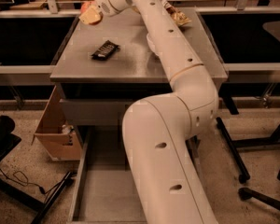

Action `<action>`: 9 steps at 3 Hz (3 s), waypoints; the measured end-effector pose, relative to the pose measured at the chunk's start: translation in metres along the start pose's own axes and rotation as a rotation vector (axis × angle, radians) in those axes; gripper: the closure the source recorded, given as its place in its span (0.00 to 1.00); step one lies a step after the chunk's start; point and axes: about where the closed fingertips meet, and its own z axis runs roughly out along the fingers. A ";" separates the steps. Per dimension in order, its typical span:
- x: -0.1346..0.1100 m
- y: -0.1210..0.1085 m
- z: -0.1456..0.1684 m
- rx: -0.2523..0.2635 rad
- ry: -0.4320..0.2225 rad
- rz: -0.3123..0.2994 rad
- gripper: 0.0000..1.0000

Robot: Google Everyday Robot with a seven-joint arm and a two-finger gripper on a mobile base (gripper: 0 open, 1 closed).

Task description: Pick apple from middle drawer and place on counter

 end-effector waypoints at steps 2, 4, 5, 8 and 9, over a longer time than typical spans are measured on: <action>-0.018 -0.013 -0.012 0.041 -0.042 0.005 1.00; -0.009 -0.044 0.034 0.226 0.003 0.120 1.00; 0.018 -0.074 0.054 0.391 0.048 0.221 1.00; 0.109 -0.068 0.092 0.369 0.095 0.604 1.00; 0.106 -0.068 0.091 0.369 0.095 0.604 0.82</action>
Offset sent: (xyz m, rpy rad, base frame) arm 0.0040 -0.0073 0.0286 0.0406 -0.0444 -0.0250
